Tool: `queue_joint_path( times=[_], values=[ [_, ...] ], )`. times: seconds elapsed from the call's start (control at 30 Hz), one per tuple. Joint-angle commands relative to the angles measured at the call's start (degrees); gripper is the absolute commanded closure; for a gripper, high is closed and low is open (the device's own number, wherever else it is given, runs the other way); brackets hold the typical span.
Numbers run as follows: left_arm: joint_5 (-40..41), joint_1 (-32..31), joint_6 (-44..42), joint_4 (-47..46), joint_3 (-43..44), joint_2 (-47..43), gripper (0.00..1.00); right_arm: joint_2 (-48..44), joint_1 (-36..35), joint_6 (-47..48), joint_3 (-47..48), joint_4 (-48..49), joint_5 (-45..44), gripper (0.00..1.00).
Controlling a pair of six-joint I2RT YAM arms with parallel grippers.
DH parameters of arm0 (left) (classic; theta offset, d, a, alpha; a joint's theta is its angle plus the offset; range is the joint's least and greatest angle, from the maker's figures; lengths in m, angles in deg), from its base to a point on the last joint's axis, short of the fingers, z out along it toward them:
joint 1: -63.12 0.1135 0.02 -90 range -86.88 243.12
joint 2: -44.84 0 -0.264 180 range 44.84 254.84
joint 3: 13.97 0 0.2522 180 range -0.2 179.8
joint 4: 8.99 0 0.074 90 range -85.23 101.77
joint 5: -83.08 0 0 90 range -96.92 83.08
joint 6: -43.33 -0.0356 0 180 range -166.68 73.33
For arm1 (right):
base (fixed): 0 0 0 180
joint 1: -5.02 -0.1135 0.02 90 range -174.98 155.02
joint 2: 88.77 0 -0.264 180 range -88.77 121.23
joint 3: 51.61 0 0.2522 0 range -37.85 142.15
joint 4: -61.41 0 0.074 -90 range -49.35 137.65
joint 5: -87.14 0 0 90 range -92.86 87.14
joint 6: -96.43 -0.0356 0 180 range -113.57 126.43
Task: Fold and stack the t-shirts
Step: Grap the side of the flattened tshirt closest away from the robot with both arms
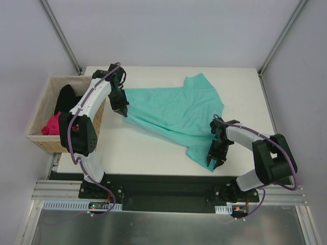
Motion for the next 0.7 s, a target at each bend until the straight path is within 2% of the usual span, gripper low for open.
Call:
queue_joint_path(
  times=[0.0,0.4,0.67],
  values=[
    [0.5,1.1,-1.6,2.7,1.9,-0.9,1.00,-1.4,0.3,-3.6,0.7,-1.7,-2.4,0.64],
    [-0.2,1.8,-2.5,2.7,2.1,-0.8,1.00,-4.7,0.1,-5.5,2.1,-4.2,-5.6,0.64],
    [-0.1,2.5,-2.9,2.7,1.8,-1.8,1.00,-3.2,-0.8,-6.5,1.8,-3.0,-3.2,0.64]
  ],
)
